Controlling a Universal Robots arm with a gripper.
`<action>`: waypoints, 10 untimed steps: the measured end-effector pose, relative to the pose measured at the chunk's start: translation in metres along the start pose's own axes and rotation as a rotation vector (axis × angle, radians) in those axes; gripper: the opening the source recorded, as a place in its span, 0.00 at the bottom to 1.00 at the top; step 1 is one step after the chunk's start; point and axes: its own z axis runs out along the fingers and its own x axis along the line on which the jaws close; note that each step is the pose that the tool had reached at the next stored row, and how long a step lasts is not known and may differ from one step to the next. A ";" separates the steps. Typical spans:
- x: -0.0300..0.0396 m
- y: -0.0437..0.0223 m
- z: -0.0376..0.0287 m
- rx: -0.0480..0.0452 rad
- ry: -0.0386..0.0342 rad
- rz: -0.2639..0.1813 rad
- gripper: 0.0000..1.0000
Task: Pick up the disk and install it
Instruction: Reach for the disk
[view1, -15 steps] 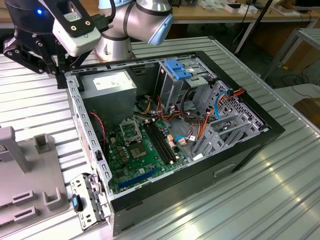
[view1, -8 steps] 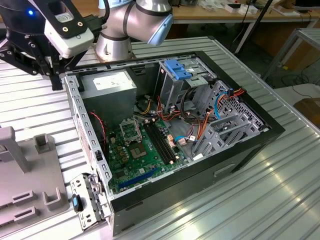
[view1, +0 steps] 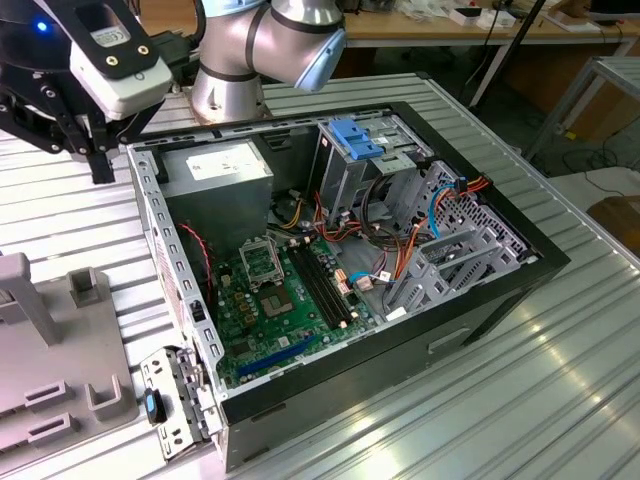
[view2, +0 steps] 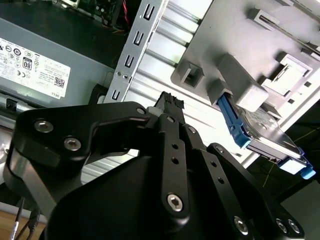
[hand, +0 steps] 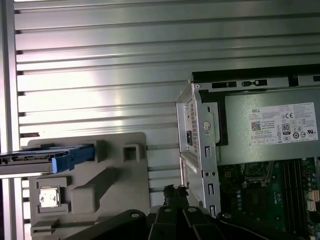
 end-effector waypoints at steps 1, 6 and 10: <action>0.0018 -0.0003 -0.0001 0.0000 0.0000 0.000 0.11; 0.0136 -0.0014 -0.0004 0.0001 0.0000 0.000 0.11; 0.0311 -0.0020 -0.0008 0.0001 0.0000 0.000 0.11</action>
